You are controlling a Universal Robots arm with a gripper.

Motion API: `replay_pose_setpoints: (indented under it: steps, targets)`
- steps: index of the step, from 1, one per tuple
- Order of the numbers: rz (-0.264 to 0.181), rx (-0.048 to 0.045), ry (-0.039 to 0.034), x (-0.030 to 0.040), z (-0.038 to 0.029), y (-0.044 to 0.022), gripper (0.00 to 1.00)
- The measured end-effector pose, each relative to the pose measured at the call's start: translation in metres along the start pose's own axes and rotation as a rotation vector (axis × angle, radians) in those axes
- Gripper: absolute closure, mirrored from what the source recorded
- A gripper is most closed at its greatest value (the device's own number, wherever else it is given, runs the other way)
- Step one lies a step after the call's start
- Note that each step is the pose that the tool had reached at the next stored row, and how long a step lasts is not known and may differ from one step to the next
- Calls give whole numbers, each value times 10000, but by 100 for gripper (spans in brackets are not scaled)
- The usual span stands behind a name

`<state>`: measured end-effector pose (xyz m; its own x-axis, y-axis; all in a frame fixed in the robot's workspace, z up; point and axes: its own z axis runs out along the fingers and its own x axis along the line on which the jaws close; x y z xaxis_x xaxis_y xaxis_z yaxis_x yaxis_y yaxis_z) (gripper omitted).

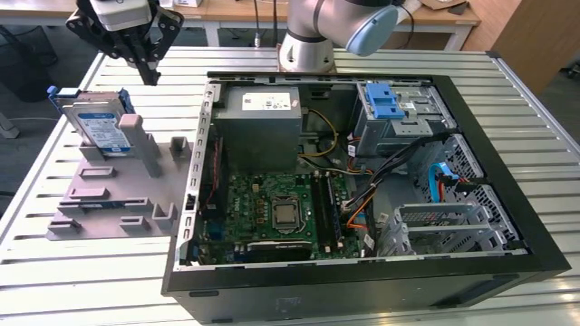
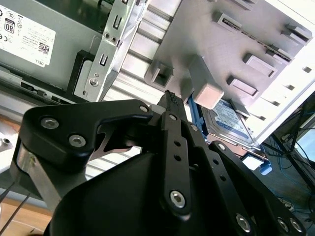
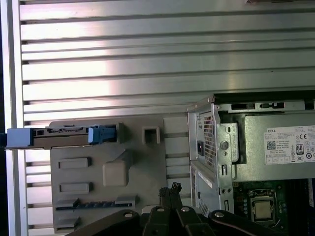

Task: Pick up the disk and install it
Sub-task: 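Reach for the disk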

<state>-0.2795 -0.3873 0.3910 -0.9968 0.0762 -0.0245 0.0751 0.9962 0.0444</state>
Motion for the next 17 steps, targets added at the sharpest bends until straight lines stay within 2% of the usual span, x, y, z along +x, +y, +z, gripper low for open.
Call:
replay_pose_setpoints:
  steps: [17]
  targets:
    - [1,1,1,154,-2,5,89]
